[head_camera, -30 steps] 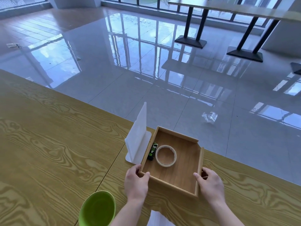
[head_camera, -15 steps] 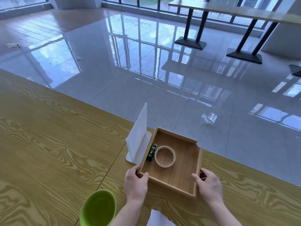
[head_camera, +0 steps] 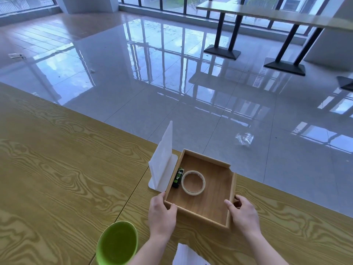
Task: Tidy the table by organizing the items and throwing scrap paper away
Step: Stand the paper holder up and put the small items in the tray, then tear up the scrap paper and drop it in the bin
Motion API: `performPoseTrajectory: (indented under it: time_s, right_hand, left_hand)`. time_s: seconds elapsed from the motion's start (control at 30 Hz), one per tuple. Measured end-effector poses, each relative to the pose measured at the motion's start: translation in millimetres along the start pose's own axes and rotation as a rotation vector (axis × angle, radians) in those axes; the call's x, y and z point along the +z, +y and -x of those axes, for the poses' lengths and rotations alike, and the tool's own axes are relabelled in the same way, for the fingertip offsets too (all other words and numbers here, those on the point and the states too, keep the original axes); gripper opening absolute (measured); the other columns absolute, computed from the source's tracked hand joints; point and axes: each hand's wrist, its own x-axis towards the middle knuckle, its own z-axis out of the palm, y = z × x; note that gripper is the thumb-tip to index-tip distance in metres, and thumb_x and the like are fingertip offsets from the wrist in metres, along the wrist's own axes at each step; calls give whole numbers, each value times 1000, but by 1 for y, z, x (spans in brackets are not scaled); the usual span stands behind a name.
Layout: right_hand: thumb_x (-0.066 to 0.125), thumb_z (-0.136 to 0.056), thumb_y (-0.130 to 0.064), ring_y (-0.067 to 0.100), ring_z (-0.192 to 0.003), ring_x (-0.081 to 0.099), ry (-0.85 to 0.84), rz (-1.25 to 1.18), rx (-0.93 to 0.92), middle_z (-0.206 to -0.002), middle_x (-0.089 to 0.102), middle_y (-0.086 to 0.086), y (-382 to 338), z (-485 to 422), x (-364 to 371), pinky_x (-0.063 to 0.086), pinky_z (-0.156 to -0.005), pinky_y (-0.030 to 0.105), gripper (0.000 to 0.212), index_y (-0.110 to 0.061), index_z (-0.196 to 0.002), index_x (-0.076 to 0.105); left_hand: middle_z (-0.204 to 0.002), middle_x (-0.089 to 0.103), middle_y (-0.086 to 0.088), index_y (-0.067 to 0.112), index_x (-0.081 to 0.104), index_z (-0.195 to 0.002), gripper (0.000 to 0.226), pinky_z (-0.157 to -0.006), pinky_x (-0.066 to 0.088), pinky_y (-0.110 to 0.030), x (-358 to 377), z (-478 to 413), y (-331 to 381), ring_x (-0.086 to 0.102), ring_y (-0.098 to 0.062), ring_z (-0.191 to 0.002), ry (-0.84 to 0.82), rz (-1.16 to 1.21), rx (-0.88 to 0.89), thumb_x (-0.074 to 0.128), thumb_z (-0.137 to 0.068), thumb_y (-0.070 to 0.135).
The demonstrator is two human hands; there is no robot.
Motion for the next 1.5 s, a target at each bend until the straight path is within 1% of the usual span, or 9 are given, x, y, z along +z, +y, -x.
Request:
performPoseTrajectory:
  time_s: [0.1,0.2,0.3,0.5,0.67,0.9,1.1,1.4,1.5]
  right_hand:
    - [69,-89,-35,30,-113,59,-1,14,-14,-123,65,13,-1,2,-2,50,-95,44,57,-7,-136,52]
    - [69,-89,-29,27,-104,60,33,100,-77,-115,65,12,-5,9,-7,52,-89,42,54,-5,-135,52]
    - [69,-89,-24,28,-104,60,62,171,-138,-112,63,12,-11,18,-13,50,-87,41,52,-5,-134,53]
    - [66,-90,-30,27,-111,58,49,296,-232,-120,61,9,-13,35,-26,50,-92,38,50,-10,-134,54]
    - [65,-90,-35,26,-109,55,36,403,-324,-115,60,7,-12,52,-35,48,-91,35,45,-12,-128,58]
    - [65,-90,-35,26,-113,55,-19,395,-408,-121,61,7,-12,86,-36,47,-93,34,48,-13,-132,56]
    - [64,-91,-35,23,-112,55,-92,348,-429,-118,61,3,-4,116,-27,48,-94,34,46,-14,-131,56]
    - [63,-92,-35,20,-116,53,-205,361,-451,-119,59,0,10,154,-13,46,-97,32,45,-18,-133,54]
    - [62,-92,-36,19,-116,52,-228,373,-465,-119,58,-1,11,162,-8,45,-97,31,45,-19,-133,54]
  left_hand:
    - [-133,48,0,15,44,-142,57,-98,41,-25,-2,8,-1,46,-15,-123,-30,-127,117,63,-89,23]
    - [-139,43,-1,15,39,-144,59,-103,39,-26,-4,14,-1,39,-16,-130,-50,-236,217,59,-90,25]
    - [-143,41,-4,14,38,-145,59,-110,38,-31,-8,17,1,36,-18,-134,-68,-313,292,57,-91,27]
    - [-142,43,-7,15,39,-143,57,-108,39,-32,-18,22,9,40,-21,-130,-117,-506,405,52,-92,35]
    - [-141,44,-12,14,42,-138,51,-106,42,-36,-27,34,17,41,-25,-130,-159,-616,481,50,-92,33]
    - [-119,52,-6,12,53,-125,36,-92,47,-30,-41,63,15,50,-22,-111,-147,-504,589,55,-91,25]
    - [-118,56,-5,12,52,-135,45,-91,47,-29,-57,95,-6,54,-21,-109,-140,-444,607,57,-91,18]
    - [-107,56,1,18,60,-126,35,-83,48,-27,-71,140,-53,56,-15,-95,-189,-523,533,59,-91,19]
    - [-109,55,1,19,57,-129,37,-85,48,-27,-72,148,-64,54,-15,-99,-195,-548,501,58,-93,24]
